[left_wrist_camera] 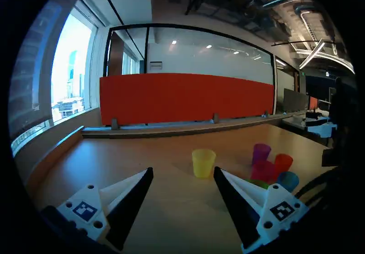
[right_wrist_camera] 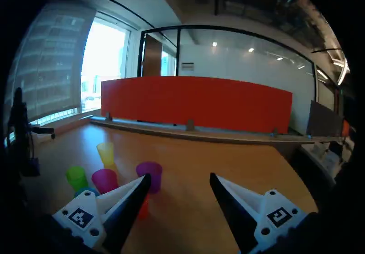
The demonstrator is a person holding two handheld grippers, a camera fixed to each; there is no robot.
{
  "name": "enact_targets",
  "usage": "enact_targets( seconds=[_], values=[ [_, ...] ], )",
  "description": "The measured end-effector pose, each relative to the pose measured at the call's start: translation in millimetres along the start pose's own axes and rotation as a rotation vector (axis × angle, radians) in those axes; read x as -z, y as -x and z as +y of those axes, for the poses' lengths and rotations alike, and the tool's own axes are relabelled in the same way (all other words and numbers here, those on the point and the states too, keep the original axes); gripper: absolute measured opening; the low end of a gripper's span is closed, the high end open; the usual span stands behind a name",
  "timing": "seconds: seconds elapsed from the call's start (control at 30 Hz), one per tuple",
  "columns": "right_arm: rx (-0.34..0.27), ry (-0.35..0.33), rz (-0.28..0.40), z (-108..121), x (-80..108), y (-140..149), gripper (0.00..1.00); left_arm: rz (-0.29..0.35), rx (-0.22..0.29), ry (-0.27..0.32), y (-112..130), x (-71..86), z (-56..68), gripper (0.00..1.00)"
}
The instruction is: Pour water
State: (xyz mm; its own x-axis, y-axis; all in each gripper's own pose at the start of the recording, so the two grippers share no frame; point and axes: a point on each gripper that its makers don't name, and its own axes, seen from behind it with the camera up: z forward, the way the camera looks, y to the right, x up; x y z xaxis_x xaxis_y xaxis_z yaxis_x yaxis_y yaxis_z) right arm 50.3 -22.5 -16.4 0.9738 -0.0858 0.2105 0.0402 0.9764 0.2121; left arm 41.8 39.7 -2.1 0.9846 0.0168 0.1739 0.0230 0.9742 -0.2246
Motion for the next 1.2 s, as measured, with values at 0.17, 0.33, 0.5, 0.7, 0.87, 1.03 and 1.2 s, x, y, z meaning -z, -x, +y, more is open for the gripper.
enact_targets(
  seconds=[0.17, 0.33, 0.5, 0.7, 0.87, 1.03, 1.2],
  values=[
    [-0.015, 0.061, 0.049, 10.1, -1.0, -9.2, 1.0, 0.041, 0.024, -0.021, -9.5, 1.8, -0.7, 0.99],
    [-0.029, 0.12, 0.098, 19.8, 0.4, -19.5, 1.0, 0.075, 0.037, -0.049, -17.6, 2.2, -2.1, 0.99],
    [-0.062, 0.177, 0.164, 28.8, 3.4, -32.9, 1.0, 0.096, 0.054, -0.057, -23.5, 2.0, -0.8, 0.99],
    [-0.062, 0.196, 0.174, 29.8, 2.4, -26.9, 1.0, 0.117, 0.06, -0.066, -30.1, 1.6, -0.9, 0.99],
    [-0.054, 0.212, 0.178, 30.0, 1.8, -27.9, 1.0, 0.135, 0.061, -0.074, -34.7, 0.4, -0.7, 0.99],
    [-0.071, 0.224, 0.183, 30.3, 2.0, -28.6, 0.99, 0.156, 0.048, -0.089, -42.0, 1.2, 0.5, 0.99],
    [-0.086, 0.233, 0.187, 31.4, 3.2, -29.1, 1.0, 0.18, 0.038, -0.119, -43.6, 0.6, 1.0, 0.99]
  ],
)
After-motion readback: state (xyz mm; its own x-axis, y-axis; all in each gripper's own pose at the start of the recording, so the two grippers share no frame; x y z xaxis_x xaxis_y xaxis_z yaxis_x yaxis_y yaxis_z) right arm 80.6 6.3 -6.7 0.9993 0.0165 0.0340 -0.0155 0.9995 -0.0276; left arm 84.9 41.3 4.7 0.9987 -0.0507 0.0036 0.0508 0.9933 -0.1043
